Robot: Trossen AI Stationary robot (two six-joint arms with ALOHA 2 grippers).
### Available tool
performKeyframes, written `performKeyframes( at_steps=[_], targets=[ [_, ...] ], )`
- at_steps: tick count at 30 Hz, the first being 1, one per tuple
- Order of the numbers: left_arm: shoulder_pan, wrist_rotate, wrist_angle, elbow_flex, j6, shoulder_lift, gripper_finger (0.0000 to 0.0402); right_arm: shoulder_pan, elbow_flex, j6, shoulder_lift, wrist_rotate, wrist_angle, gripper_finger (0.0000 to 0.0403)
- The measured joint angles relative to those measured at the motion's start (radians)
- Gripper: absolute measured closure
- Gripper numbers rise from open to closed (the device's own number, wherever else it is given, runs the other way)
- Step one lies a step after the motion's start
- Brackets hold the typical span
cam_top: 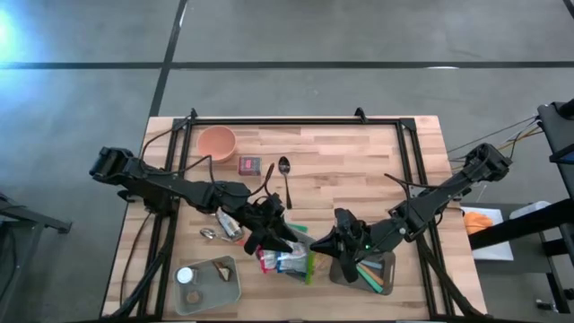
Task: Pick & Place Food Item
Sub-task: Put the green noodle pack into the right gray bin
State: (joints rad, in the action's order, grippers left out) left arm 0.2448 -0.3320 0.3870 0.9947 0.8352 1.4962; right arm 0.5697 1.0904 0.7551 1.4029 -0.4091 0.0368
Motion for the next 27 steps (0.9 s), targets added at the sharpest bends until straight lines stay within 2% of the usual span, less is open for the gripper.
performKeyframes(
  at_steps=[6,17,21,24,27],
  targets=[
    [-0.014,-0.010,-0.028,0.000,0.000,-0.028,0.0140,0.000,0.000,0.001,0.000,0.000,0.004,0.0395],
    [-0.038,-0.010,-0.230,0.000,-0.052,-0.136,0.0140,-0.010,0.000,-0.004,-0.002,-0.007,-0.003,0.0394],
    [-0.038,-0.010,-0.275,0.000,-0.054,-0.153,0.0140,-0.034,0.000,-0.038,-0.043,0.089,-0.015,0.0392],
    [-0.038,-0.010,-0.296,0.000,-0.053,-0.154,0.0140,-0.057,0.000,-0.055,-0.063,0.176,-0.070,0.0368],
    [-0.038,-0.010,-0.307,0.000,-0.042,-0.154,0.0140,-0.068,0.000,-0.105,-0.070,0.204,-0.124,0.0319]
  ],
)
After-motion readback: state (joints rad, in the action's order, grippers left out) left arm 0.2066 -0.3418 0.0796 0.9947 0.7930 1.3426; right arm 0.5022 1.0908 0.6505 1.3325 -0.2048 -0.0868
